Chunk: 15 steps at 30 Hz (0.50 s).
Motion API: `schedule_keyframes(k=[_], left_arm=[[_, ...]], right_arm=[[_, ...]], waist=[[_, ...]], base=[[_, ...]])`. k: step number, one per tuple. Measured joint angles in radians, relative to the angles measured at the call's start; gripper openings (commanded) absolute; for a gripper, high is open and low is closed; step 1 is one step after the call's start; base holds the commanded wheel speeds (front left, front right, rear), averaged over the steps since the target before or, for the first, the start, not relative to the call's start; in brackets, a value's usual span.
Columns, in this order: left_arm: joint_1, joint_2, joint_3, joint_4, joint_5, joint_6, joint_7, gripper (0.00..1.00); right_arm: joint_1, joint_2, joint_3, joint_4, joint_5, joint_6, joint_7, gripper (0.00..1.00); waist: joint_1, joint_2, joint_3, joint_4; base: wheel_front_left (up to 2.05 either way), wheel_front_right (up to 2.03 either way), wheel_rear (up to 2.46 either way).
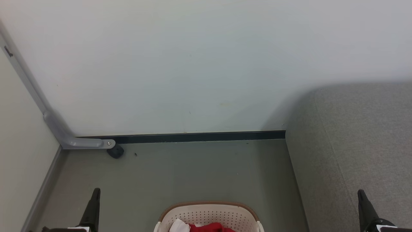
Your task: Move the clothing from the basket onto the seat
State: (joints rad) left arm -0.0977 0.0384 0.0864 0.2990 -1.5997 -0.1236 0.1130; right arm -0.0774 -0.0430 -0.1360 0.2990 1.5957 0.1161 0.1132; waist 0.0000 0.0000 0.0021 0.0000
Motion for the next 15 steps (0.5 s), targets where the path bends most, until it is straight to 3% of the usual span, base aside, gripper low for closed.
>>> schedule_keyframes(k=[15], left_arm=[[0.000,0.000,0.000,0.000,0.000,0.000,0.000,0.00]], right_arm=[[0.000,0.000,0.000,0.000,0.000,0.000,0.000,0.00]], waist=[[0.0000,0.0000,0.000,0.000]], base=[[0.00,0.00,0.00]])
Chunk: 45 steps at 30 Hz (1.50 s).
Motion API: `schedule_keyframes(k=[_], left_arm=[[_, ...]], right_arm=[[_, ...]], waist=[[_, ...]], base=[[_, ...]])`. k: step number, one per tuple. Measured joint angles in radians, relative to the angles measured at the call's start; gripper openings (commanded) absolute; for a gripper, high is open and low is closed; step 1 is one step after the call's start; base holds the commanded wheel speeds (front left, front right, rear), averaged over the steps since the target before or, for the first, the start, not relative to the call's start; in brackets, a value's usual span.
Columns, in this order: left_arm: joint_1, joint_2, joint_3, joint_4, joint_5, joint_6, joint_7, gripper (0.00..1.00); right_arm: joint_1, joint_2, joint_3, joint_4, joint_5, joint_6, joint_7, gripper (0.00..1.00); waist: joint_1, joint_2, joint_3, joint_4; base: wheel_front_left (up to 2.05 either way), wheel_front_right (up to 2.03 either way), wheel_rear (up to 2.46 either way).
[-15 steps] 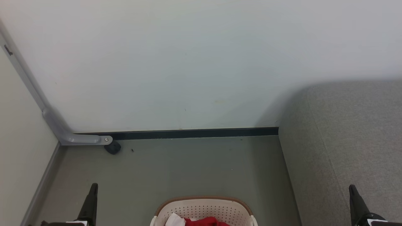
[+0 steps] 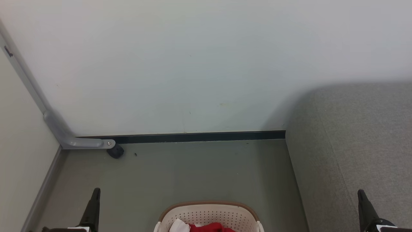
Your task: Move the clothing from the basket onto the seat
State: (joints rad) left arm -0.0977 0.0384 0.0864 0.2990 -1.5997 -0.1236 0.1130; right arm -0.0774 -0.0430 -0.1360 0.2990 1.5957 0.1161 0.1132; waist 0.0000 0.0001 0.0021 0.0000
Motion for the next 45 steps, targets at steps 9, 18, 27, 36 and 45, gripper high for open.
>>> schedule_keyframes(k=[9,18,27,36,45], left_arm=[[0.000,0.000,0.000,0.000,0.000,0.000,0.000,0.00],[0.000,0.000,0.000,0.000,0.000,0.000,0.000,0.00],[0.000,0.000,0.000,0.000,-0.001,0.000,0.000,0.00],[0.000,0.000,0.000,0.000,-0.001,0.000,0.000,0.00],[0.000,0.000,0.000,0.000,-0.001,0.000,0.000,0.00]], right_arm=[[0.000,0.000,0.000,0.000,0.000,0.000,0.000,0.00],[0.000,0.000,0.000,0.000,0.000,0.000,0.000,0.00],[0.000,0.000,0.000,0.000,0.000,0.000,0.000,0.00],[0.000,0.000,0.000,0.000,0.000,0.000,0.000,0.00],[0.000,0.000,0.000,0.000,0.000,0.000,0.000,0.00]], waist=[[0.0000,0.0000,0.000,0.000],[0.0000,0.0000,0.000,0.000],[0.0000,0.0000,0.000,0.000],[0.0000,0.0000,0.000,0.000],[0.0000,0.0000,0.000,0.000]], base=[[0.00,0.00,0.00],[0.00,0.00,0.00],[0.00,0.00,0.00],[0.00,0.00,0.00],[0.00,0.00,0.00]])
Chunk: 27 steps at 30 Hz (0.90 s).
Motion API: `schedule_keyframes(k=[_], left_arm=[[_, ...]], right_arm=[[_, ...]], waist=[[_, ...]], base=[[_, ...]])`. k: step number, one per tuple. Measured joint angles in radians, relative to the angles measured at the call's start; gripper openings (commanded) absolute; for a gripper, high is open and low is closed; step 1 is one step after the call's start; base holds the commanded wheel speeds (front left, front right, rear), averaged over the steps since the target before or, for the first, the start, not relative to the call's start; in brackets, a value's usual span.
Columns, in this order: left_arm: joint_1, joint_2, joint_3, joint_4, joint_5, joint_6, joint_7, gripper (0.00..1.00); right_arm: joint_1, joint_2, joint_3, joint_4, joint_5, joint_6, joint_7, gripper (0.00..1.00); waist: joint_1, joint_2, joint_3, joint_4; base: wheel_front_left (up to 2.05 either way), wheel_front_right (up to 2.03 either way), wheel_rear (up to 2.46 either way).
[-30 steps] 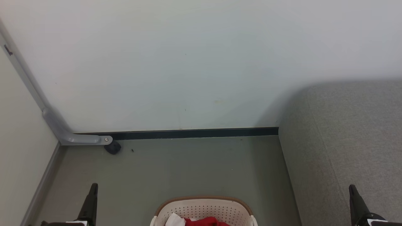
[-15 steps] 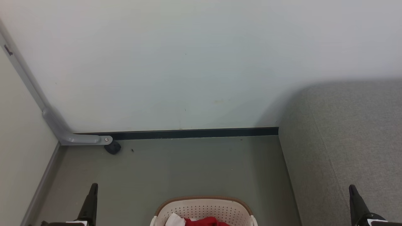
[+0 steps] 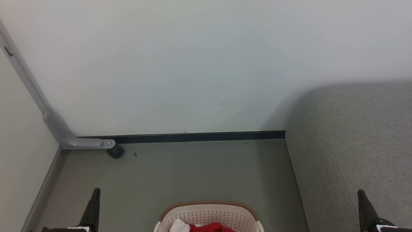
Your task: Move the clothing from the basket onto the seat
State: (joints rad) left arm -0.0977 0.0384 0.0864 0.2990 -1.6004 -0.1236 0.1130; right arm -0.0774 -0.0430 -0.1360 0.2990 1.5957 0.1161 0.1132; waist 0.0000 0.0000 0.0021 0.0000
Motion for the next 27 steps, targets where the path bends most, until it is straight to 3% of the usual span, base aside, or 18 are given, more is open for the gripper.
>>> schedule_keyframes(k=[7,8,9,10,11,12,27], left_arm=[[0.000,0.000,0.000,0.000,0.000,0.000,0.000,0.00],[0.000,0.000,0.000,0.000,0.000,0.000,0.000,1.00],[0.002,-0.001,-0.001,0.008,0.000,0.000,0.000,0.00],[0.007,-0.003,-0.001,0.018,0.000,0.001,0.000,1.00],[0.016,-0.007,-0.002,0.028,0.000,0.001,0.000,0.00],[0.026,-0.009,-0.002,0.040,0.000,0.001,0.000,1.00],[0.048,-0.012,-0.010,0.039,0.000,0.001,-0.037,1.00]], right_arm=[[0.000,0.000,0.000,0.000,0.000,0.000,0.000,0.00],[0.000,0.000,0.000,0.000,0.000,0.000,0.000,1.00],[0.004,0.001,0.001,0.006,0.000,-0.002,0.000,0.00],[0.011,0.004,0.002,0.016,0.000,-0.002,0.000,1.00],[0.020,0.007,0.002,0.029,0.000,-0.002,0.000,0.00],[0.030,0.011,0.003,0.040,0.000,-0.003,0.000,1.00],[0.046,0.022,0.017,0.032,-0.001,-0.003,-0.037,1.00]], waist=[[0.0000,0.0000,0.000,0.000],[0.0000,0.0000,0.000,0.000],[0.0000,0.0000,0.000,0.000],[0.0000,0.0000,0.000,0.000],[0.0000,0.0000,0.000,0.000],[0.0000,0.0000,0.000,0.000],[0.0000,0.0000,0.002,0.001]], base=[[0.00,0.00,0.00],[0.00,0.00,0.00],[0.00,0.00,0.00],[0.00,0.00,0.00],[0.00,0.00,0.00],[0.00,0.00,0.00],[0.00,0.00,0.00]])
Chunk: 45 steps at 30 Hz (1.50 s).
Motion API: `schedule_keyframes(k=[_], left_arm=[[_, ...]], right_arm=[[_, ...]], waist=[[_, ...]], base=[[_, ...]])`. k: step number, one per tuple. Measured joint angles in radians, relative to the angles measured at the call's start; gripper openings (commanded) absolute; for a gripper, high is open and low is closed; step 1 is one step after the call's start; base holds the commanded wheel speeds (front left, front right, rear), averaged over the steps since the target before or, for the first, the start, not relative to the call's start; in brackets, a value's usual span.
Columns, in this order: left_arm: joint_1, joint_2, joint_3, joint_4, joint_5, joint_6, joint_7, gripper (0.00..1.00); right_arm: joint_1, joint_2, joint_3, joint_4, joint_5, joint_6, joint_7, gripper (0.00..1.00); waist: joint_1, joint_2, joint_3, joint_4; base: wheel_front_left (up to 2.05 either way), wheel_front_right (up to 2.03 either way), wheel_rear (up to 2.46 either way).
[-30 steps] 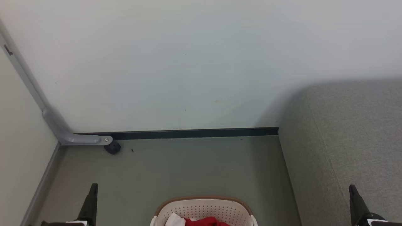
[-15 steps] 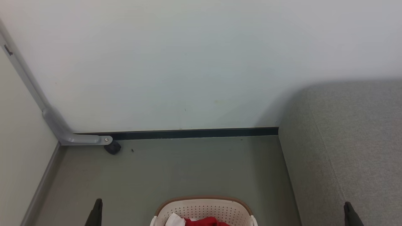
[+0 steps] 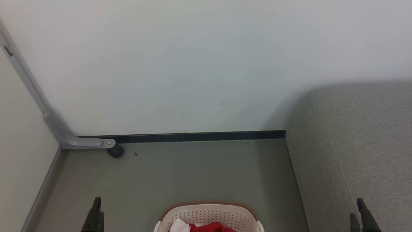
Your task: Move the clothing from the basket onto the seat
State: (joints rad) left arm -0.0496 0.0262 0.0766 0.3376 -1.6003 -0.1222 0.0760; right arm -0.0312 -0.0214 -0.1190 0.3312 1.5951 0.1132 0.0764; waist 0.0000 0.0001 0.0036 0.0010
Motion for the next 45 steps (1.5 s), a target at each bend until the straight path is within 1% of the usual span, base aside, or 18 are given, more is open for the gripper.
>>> schedule_keyframes(k=[6,10,14,19,26,27,31,32,36,39,45], left_arm=[[-0.004,0.001,-0.014,-0.022,0.012,0.000,-0.023,1.00],[-0.004,0.007,-0.023,-0.034,0.053,0.000,-0.040,1.00],[-0.006,0.013,-0.033,-0.046,0.078,0.000,-0.054,1.00],[-0.011,0.025,-0.055,-0.056,0.138,0.000,-0.076,1.00],[-0.025,0.049,-0.089,-0.059,0.263,0.000,-0.102,1.00],[-0.028,0.055,-0.098,-0.062,0.300,0.000,-0.111,1.00],[-0.029,0.073,-0.120,-0.062,0.380,0.010,-0.124,1.00],[-0.029,0.073,-0.120,-0.062,0.380,0.010,-0.124,1.00],[-0.034,0.086,-0.131,-0.063,0.459,0.033,-0.141,1.00],[-0.042,0.101,-0.147,-0.062,0.523,0.045,-0.152,1.00],[-0.049,0.110,-0.173,-0.063,0.629,0.071,-0.172,1.00]], right_arm=[[-0.002,0.000,0.013,-0.020,-0.003,0.000,-0.016,1.00],[-0.006,-0.001,0.028,-0.035,-0.016,0.000,-0.027,1.00],[-0.020,-0.008,0.047,-0.044,-0.053,0.000,-0.044,1.00],[-0.026,-0.039,0.084,-0.059,-0.124,0.000,-0.062,1.00],[-0.052,-0.075,0.140,-0.067,-0.235,0.001,-0.093,1.00],[-0.059,-0.086,0.154,-0.067,-0.275,0.001,-0.106,1.00],[-0.066,-0.104,0.181,-0.070,-0.356,0.001,-0.123,1.00],[-0.066,-0.104,0.181,-0.070,-0.356,0.001,-0.123,1.00],[-0.075,-0.117,0.205,-0.070,-0.429,0.000,-0.140,1.00],[-0.089,-0.129,0.219,-0.074,-0.483,-0.009,-0.150,1.00],[-0.105,-0.160,0.262,-0.073,-0.597,-0.024,-0.174,1.00]], waist=[[0.0000,-0.0001,0.002,0.001],[0.0000,0.0000,0.003,0.001],[0.0000,0.0000,0.005,0.001],[0.0000,0.0000,0.007,0.001],[0.0001,0.0000,0.011,0.002],[0.0000,0.0000,0.011,0.002],[0.0000,0.0000,0.013,0.002],[0.0000,0.0000,0.013,0.002],[0.0001,0.0000,0.015,0.002],[0.0000,0.0000,0.016,0.002],[0.0001,0.0000,0.020,0.002]], base=[[0.00,0.00,0.00],[0.00,0.00,0.00],[0.00,0.00,0.00],[0.00,0.00,0.00],[0.00,0.00,0.00],[0.00,0.00,0.00],[0.00,0.00,0.00],[0.00,0.00,0.00],[0.00,0.00,0.00],[0.00,0.00,0.00],[0.00,0.00,0.00]])
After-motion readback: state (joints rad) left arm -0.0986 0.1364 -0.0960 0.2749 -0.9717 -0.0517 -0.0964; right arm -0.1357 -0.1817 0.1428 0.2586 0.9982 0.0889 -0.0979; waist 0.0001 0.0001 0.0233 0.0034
